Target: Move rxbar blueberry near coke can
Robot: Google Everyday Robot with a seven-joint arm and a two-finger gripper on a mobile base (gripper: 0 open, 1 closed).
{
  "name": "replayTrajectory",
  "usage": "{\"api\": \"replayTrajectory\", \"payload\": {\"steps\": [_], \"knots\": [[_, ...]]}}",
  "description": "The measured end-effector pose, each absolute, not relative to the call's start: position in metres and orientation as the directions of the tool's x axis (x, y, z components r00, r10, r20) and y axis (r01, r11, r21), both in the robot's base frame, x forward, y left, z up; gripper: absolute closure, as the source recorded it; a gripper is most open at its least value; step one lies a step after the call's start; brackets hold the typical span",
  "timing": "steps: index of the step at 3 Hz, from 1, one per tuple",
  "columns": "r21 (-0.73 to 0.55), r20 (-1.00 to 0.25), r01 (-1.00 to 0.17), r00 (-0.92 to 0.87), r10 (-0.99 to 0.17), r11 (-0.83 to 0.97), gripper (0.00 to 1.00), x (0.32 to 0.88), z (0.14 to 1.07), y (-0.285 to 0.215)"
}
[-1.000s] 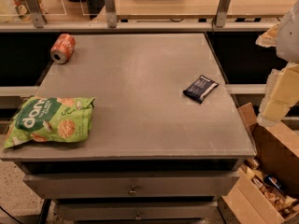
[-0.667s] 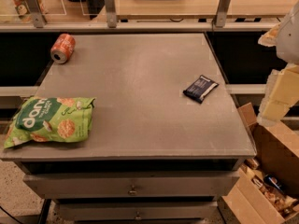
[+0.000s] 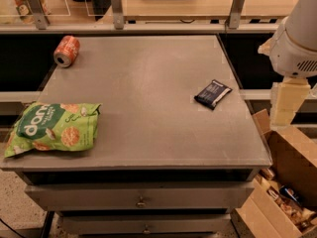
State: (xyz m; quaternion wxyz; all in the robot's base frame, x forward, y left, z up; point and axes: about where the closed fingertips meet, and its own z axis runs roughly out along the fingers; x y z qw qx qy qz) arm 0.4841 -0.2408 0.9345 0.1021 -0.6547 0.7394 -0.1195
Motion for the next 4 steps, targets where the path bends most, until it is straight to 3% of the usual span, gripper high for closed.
{"api": "replayTrajectory", "payload": {"steps": [2,4], "knots": [[-0.279,0.169,-0.947,0.118,-0.979,-0.162,0.00,0.546,0.889,-0.252],[-0.251,0.179,-0.888,0.348,-0.920,-0.385,0.00,0.596,0.865,-0.226]]}}
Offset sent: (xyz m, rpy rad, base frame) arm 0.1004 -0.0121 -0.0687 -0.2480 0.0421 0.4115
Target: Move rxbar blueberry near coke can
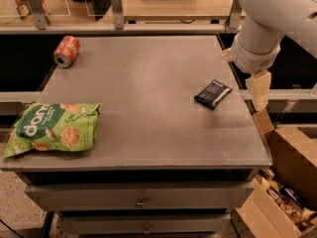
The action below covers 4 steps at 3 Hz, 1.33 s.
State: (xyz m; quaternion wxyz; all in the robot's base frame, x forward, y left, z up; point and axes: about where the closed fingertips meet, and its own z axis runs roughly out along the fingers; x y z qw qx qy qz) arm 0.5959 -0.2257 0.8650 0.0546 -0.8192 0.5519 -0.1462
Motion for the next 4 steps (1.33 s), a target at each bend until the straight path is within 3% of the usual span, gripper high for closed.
{"api": "replayTrajectory", "payload": {"steps": [2,4], "knots": [[-0.240,0.185,-0.863,0.408,-0.894,-0.444,0.00,0.597,0.866,-0.220],[-0.177,0.172,-0.766,0.594,-0.786,-0.618,0.00,0.599,0.865,-0.198]]}}
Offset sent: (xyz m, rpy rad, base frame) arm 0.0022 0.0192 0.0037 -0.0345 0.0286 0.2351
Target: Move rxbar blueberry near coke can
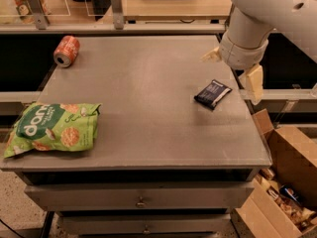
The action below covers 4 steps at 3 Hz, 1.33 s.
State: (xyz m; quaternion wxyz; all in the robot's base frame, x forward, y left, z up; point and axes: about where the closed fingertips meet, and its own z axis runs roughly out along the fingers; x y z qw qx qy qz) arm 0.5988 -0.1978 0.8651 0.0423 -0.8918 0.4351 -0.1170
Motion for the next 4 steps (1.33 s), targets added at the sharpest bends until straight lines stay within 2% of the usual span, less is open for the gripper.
{"api": "replayTrajectory", "payload": {"steps": [1,2,3,4], "knots": [[-0.150,0.140,-0.727,0.655,-0.743,-0.670,0.00,0.603,0.856,-0.178],[-0.113,0.109,-0.709,0.688,-0.718,-0.696,0.06,0.606,0.841,-0.165],[-0.077,0.090,-0.701,0.703,-0.705,-0.709,0.16,0.607,0.829,-0.160],[-0.051,0.077,-0.701,0.707,-0.703,-0.711,0.30,0.609,0.820,-0.157]]}}
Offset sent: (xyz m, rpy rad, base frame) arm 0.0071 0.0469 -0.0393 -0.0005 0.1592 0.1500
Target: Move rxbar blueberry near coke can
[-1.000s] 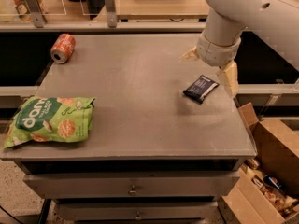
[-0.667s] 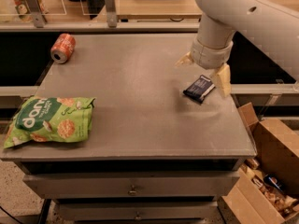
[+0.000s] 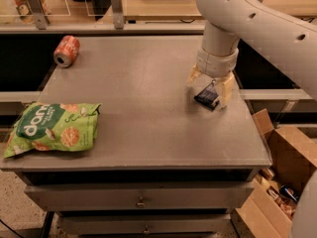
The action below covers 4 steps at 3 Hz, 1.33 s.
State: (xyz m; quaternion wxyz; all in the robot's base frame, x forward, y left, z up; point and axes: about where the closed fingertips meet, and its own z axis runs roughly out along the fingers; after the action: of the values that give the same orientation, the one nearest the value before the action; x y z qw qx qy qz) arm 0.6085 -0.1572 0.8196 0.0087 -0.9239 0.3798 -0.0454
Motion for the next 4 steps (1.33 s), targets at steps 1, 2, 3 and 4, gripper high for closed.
{"api": "replayTrajectory", "payload": {"steps": [1,2,3,4], "knots": [[-0.036,0.077,-0.705,0.705,-0.705,-0.708,0.52,0.6094,0.8150,-0.1571],[-0.036,0.077,-0.705,0.705,-0.705,-0.708,0.73,0.6094,0.8207,-0.1572],[-0.036,0.077,-0.705,0.705,-0.705,-0.708,0.95,0.6094,0.8226,-0.1572],[-0.031,0.107,-0.723,0.684,-0.721,-0.690,1.00,0.6093,0.8239,-0.1609]]}}
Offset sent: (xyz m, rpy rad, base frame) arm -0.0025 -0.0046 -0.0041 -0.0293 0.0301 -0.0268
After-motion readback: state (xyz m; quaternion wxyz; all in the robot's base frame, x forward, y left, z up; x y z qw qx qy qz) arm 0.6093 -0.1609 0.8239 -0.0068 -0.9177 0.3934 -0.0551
